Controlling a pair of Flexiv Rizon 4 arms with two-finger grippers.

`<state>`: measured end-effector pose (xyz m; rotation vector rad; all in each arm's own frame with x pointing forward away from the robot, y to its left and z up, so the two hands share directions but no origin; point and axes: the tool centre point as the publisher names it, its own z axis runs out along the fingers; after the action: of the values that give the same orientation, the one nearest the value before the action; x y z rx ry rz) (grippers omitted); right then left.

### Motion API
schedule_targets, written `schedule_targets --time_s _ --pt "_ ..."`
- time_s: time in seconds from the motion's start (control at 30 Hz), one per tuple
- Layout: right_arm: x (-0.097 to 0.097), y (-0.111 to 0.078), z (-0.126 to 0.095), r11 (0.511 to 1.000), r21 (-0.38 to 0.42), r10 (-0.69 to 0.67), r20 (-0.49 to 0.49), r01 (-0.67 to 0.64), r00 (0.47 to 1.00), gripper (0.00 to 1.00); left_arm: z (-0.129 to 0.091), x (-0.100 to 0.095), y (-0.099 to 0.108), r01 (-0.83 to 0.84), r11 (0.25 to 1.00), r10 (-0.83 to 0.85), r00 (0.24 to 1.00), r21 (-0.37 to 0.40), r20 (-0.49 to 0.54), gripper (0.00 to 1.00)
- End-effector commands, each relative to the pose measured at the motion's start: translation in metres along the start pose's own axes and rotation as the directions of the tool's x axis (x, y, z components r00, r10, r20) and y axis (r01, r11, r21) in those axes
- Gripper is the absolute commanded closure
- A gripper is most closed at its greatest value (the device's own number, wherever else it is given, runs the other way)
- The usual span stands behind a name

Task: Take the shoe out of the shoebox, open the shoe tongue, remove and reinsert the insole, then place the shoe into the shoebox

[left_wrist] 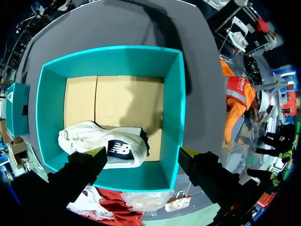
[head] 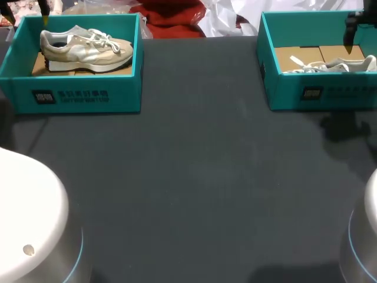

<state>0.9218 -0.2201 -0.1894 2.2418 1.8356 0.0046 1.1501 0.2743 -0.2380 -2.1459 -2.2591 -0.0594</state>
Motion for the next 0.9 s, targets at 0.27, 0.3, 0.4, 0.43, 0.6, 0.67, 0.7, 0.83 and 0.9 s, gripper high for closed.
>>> schedule_targets --time_s 0.27,0.3,0.4,0.43,0.6,0.67,0.7,0.83,0.9 --pt "0.000 -0.001 0.000 1.000 -0.002 -0.001 0.000 0.001 1.000 0.00 0.041 -0.013 0.029 -0.008 0.999 0.009 1.000 0.031 -0.022 0.00" --pt "0.000 -0.001 0.000 1.000 -0.002 -0.001 0.000 0.001 1.000 0.00 0.044 -0.014 0.030 -0.002 1.000 0.002 1.000 0.027 -0.025 0.00" --pt "0.000 -0.001 0.000 1.000 -0.002 -0.001 0.000 0.001 1.000 0.00 0.050 -0.015 0.034 0.000 1.000 0.000 1.000 0.024 -0.012 0.00" --pt "0.000 -0.001 0.000 1.000 -0.002 -0.001 0.000 0.001 1.000 0.00 0.051 -0.016 0.035 0.001 1.000 -0.001 1.000 0.024 -0.009 0.00" --pt "0.000 -0.001 0.000 1.000 -0.002 -0.001 0.000 0.001 1.000 0.00 0.060 -0.016 0.040 0.008 1.000 -0.008 1.000 0.028 -0.011 0.07" --pt "0.000 -0.001 0.000 1.000 -0.002 -0.001 0.000 0.001 1.000 0.00 0.063 -0.014 0.041 0.010 0.999 -0.009 1.000 0.034 -0.014 0.11" --pt "0.000 -0.001 0.000 1.000 -0.002 -0.001 0.000 0.001 1.000 0.00 0.065 -0.014 0.041 0.013 0.999 -0.012 1.000 0.036 -0.026 0.13" --pt "0.000 -0.001 0.000 1.000 -0.002 -0.001 0.000 0.001 1.000 0.00 0.073 -0.012 0.042 0.018 0.999 -0.016 0.999 0.046 -0.042 0.13" --pt "0.000 -0.001 0.000 1.000 -0.002 -0.001 0.000 0.001 1.000 0.00 0.076 -0.011 0.043 0.021 0.999 -0.019 0.999 0.051 -0.044 0.14"
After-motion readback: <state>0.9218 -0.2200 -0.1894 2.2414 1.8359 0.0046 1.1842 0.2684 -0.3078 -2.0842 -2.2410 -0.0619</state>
